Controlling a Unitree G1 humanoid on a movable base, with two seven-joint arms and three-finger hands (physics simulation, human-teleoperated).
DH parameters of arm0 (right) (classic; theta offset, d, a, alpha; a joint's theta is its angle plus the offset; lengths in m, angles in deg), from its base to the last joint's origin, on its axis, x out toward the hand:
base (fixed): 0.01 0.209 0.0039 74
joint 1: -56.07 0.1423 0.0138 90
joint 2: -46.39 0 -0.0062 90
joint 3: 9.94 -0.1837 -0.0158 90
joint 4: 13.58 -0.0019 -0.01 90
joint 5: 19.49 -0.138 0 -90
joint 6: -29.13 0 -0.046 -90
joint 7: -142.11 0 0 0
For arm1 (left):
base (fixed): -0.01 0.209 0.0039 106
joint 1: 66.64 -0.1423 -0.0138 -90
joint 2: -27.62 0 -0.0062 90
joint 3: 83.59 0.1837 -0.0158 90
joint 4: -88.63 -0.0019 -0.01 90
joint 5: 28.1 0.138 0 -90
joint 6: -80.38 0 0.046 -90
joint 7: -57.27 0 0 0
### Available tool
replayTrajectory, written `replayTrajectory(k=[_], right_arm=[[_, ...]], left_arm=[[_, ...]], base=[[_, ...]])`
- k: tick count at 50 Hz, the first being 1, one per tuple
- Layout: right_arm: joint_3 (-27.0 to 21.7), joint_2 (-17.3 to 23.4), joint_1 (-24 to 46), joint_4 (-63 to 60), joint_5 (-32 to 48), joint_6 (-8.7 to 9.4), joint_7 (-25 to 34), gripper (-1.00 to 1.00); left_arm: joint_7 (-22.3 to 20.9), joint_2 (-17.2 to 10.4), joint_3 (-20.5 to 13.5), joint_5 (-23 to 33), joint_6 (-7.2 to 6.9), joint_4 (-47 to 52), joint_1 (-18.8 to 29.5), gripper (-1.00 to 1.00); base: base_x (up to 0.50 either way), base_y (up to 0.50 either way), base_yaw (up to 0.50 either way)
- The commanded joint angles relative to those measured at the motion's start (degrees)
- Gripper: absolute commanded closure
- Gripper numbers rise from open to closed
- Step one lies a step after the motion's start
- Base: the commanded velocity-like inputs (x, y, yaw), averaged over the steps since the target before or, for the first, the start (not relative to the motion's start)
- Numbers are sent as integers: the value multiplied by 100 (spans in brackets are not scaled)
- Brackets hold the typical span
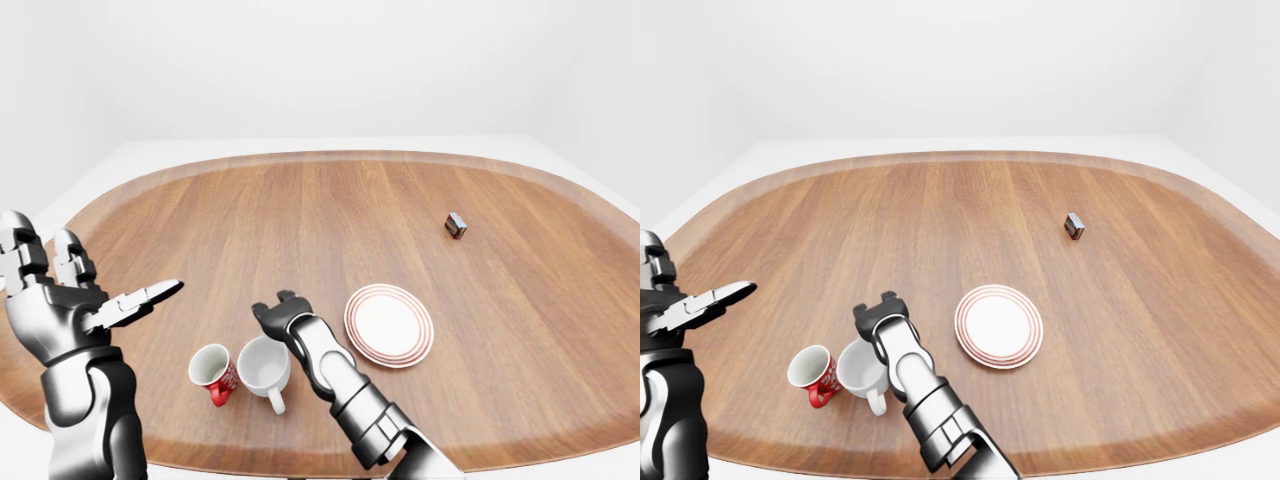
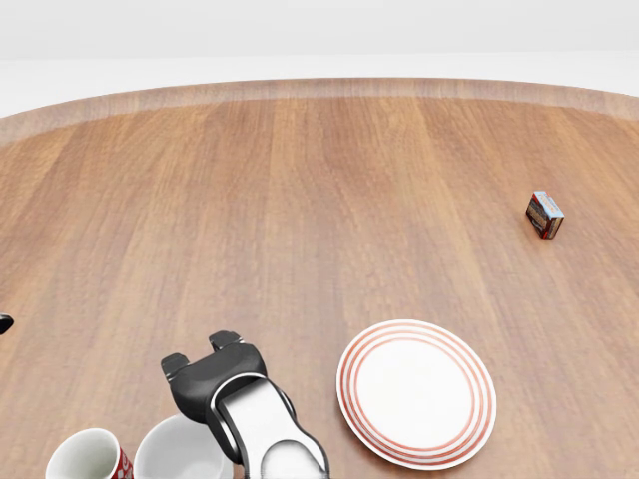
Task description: Put the white mug on the plate.
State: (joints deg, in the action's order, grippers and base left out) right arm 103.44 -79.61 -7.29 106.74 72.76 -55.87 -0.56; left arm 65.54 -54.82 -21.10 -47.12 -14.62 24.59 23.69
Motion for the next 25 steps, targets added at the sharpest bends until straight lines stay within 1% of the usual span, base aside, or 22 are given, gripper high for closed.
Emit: replayTrajectory(k=[1,5,7,15,20,25], right_arm=[[-134,0,399,384,-59,0,-78,-100],[-161,0,482,468,-44,0,-87,-100],[-194,0,531,699,-75,0,-234,-100],[-251,0,717,1080,-193,0,-428,-100],[-178,0,647,1259,-271,0,-565,-100],[-90,0,525,1225,-311,0,-573,-100]], left_arm=[[-10,4,1,0,0,-45,-6,-100],[-19,15,25,14,0,-84,-8,-100],[-20,13,25,7,0,-76,-13,-100],[-19,9,3,-18,0,-70,-19,-100],[-24,8,-10,-41,0,-69,-24,-100],[-22,-7,-47,-121,0,-52,-23,-100]], base=[[0,0,0],[0,0,0],[0,0,0],[0,0,0],[0,0,0],[0,0,0]])
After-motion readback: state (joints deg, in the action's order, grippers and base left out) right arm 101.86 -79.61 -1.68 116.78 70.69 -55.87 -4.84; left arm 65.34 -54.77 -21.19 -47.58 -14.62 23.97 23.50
